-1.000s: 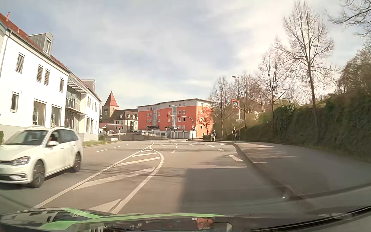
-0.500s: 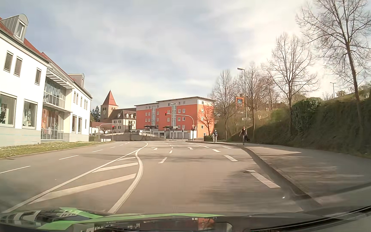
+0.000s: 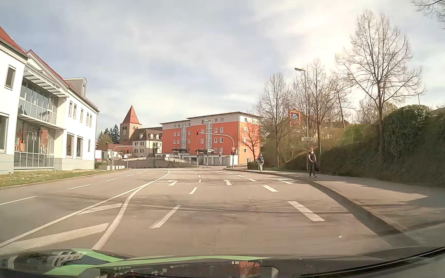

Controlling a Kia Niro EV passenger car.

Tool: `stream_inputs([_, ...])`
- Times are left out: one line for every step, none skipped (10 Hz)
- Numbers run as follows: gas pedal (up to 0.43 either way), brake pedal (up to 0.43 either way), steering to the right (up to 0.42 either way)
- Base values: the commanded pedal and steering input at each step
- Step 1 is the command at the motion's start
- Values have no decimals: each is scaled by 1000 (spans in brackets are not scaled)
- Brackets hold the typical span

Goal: Follow the waypoints while adhering to traffic rules and regulations

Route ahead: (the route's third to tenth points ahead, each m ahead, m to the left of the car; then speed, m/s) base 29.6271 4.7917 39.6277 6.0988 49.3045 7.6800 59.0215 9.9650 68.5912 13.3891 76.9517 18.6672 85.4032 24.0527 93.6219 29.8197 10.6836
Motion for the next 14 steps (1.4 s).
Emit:
stream_inputs([0, 0, -9])
stream_inputs([0, 0, -9])
stream_inputs([0, 0, -9])
stream_inputs([0, 24, -9])
stream_inputs([0, 73, -10])
stream_inputs([0, 85, -12])
stream_inputs([0, 104, -16])
stream_inputs([0, 110, -18])
stream_inputs([0, 122, -19])
stream_inputs([0, 134, -20])
stream_inputs([0, 152, -20])
stream_inputs([0, 165, -23])
stream_inputs([0, 165, -25])
stream_inputs([0, 177, -27])
